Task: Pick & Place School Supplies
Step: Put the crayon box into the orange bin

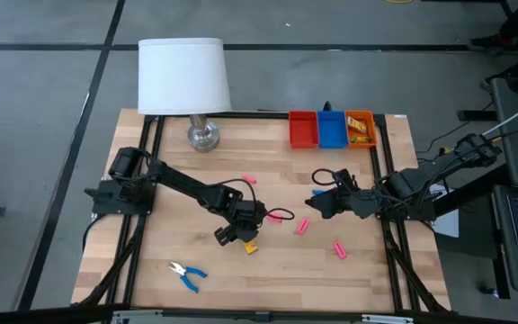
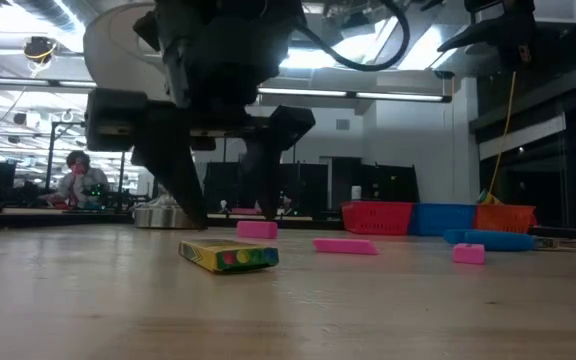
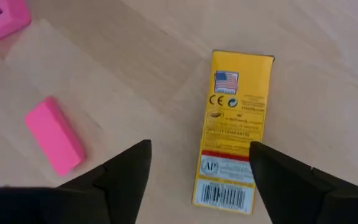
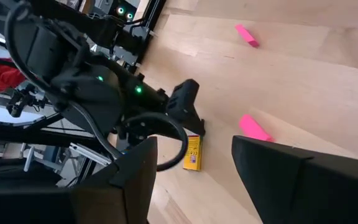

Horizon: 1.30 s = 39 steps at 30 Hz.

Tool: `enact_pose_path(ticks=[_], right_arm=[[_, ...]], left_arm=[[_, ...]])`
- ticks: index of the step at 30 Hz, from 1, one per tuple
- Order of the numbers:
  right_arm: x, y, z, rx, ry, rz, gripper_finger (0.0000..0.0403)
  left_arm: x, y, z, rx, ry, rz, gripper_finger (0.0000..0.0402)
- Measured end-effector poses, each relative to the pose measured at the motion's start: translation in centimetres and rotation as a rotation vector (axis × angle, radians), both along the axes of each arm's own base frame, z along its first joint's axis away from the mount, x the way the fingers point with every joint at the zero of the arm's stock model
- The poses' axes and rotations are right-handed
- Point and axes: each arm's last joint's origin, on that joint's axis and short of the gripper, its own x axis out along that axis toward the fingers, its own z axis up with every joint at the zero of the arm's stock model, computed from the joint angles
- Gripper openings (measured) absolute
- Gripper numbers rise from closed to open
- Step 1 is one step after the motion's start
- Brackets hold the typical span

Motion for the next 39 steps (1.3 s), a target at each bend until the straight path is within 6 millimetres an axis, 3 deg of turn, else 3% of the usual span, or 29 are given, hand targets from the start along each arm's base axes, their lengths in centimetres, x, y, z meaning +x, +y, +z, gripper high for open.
enact_pose_path(ticks=[11,18,25,39], right_arm=[[0.0,-0.1,0.0,0.004,-0.006,-0.023,0.0212],[0.0,-0.1,0.0,0.001,-0.008,-0.030,0.0212],[0.0,-0.1,0.0,0.001,-0.004,-0.031,0.0212],[0.0,-0.1,0.0,0.004,-0.005,-0.029,0.0212]], left_arm=[[-0.2,-1.6,-0.2,-0.034,0.000,-0.032,0.0276],[0.2,-1.7,-1.7,-0.022,0.023,-0.029,0.0274],[0.2,-1.6,-1.8,-0.014,0.021,-0.026,0.0274],[0.2,-1.6,-2.7,-0.075,0.090,0.013,0.0212]])
